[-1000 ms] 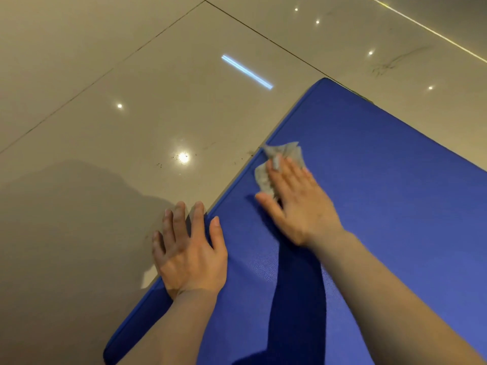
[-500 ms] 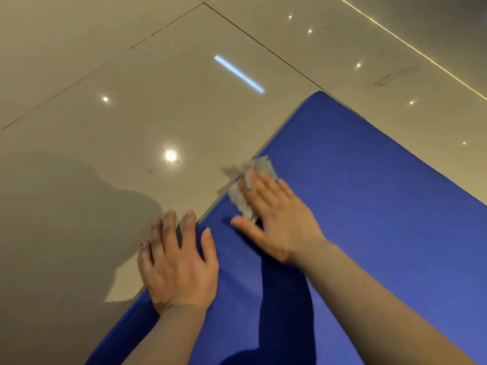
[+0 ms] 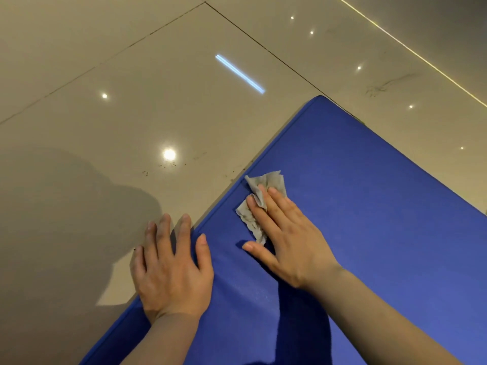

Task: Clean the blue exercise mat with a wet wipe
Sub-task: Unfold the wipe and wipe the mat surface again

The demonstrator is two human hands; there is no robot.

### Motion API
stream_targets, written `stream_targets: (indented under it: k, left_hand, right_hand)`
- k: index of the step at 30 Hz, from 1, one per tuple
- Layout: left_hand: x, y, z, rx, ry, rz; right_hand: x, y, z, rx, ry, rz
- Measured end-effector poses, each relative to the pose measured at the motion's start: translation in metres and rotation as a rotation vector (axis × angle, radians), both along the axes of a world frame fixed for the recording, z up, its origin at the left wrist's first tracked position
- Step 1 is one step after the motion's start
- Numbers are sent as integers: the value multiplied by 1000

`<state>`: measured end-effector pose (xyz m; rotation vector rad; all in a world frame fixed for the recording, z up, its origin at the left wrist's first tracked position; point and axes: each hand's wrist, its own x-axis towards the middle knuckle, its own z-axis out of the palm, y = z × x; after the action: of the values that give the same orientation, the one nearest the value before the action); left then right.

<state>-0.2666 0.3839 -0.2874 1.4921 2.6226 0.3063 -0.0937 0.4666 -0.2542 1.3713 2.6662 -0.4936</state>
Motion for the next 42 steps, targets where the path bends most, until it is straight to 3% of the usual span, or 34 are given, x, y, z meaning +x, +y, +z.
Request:
stream_targets:
  k: [3,9,11,15,19,25,29,33,37,42]
  left_hand:
    - [1,1,2,27,-3,4]
    - [4,1,3,31,-19,-1]
    - [3,2,4,41,-6,9]
    - [4,2,7,43,-12,5]
    - [5,4,8,33,6,3]
    - [2,1,5,37,1,-22]
    - [2,2,5,39,-6,-23]
    - [3,-1,2,69,-3,-10]
    - [3,2,0,137,-22,-22]
    - [-2,-3,-12,216,42,-82]
  right_hand:
    - [4,34,-3,32,-16,-2]
    - [29,122,3,-43,-165,-450]
    - [16,107,2,-5,-132,-412]
    - [-14,28,-6,88,92,-89]
    - [-2,42,-10,106,42,-37]
    - [25,144,-5,29,-153,-356]
    - [33,178,-4,-28,-89,-620]
    - [1,136,-11,120,78,-459]
    - [9,154,-10,71,-53,-435]
    - [30,206,-4,-25,-140,-588]
